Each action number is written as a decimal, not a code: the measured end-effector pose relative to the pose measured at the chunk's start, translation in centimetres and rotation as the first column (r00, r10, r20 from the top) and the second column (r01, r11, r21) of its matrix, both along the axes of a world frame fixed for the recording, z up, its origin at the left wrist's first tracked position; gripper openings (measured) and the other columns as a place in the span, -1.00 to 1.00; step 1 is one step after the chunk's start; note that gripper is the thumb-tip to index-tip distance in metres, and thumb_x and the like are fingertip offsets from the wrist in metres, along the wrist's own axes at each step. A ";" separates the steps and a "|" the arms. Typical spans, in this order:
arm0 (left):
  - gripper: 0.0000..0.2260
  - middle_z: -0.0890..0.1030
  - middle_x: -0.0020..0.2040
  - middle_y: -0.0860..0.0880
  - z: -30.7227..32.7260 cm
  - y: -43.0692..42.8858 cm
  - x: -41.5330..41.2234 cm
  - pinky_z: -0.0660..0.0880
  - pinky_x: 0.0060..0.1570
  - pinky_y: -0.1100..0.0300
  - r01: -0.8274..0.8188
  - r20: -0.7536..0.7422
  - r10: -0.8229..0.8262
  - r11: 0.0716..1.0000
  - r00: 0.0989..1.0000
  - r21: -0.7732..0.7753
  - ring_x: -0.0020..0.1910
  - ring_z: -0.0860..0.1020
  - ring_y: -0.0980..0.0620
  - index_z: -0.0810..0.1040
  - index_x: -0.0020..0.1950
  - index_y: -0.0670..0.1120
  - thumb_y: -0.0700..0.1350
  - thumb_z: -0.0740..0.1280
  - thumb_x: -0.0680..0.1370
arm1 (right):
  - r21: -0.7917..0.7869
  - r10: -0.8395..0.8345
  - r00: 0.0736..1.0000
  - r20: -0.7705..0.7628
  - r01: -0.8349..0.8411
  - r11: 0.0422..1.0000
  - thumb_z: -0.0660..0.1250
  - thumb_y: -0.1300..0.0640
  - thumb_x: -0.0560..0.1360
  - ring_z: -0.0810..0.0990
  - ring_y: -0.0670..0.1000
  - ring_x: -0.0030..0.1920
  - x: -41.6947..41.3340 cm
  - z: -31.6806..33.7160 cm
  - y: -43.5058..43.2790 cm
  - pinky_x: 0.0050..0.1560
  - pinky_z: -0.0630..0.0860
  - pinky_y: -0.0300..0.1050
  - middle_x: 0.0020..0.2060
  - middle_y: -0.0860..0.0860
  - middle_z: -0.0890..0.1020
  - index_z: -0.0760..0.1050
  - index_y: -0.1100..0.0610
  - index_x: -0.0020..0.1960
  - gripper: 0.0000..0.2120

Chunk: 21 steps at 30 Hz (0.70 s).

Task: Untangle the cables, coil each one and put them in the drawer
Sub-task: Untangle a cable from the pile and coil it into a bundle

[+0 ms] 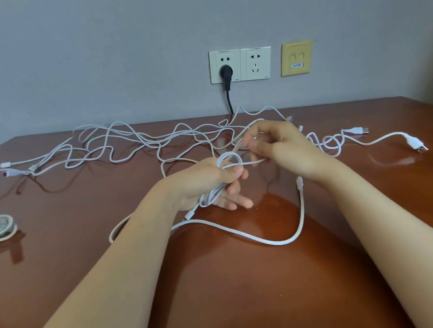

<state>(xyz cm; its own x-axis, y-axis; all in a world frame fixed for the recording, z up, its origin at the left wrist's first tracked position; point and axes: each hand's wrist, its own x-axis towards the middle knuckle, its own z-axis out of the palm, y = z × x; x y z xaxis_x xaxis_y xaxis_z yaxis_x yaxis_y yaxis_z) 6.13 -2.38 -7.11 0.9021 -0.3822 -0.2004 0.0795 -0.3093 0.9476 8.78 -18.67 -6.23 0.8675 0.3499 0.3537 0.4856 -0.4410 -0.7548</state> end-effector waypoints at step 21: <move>-0.65 0.26 -0.60 0.10 0.8 -0.5 0.6 0.09 -0.62 0.41 -0.277 0.067 0.315 0.902 0.947 -0.330 -0.67 0.15 0.18 0.55 -0.08 -0.04 0.03 0.03 0.66 | 0.359 0.040 0.979 -0.198 0.035 0.933 0.22 0.18 0.58 0.42 -0.12 -0.62 -0.6 0.9 0.8 -0.58 0.29 -0.35 -0.57 -0.04 0.52 0.51 0.17 -0.21 -0.79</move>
<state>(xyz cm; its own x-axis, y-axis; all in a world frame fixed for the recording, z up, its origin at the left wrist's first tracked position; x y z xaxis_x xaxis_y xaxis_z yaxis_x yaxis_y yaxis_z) 6.68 -2.84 -6.35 0.9928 -0.1193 -0.0025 0.0055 0.0244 0.9997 8.16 -17.89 -5.34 0.9321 0.2341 0.2765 0.3102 -0.1214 -0.9429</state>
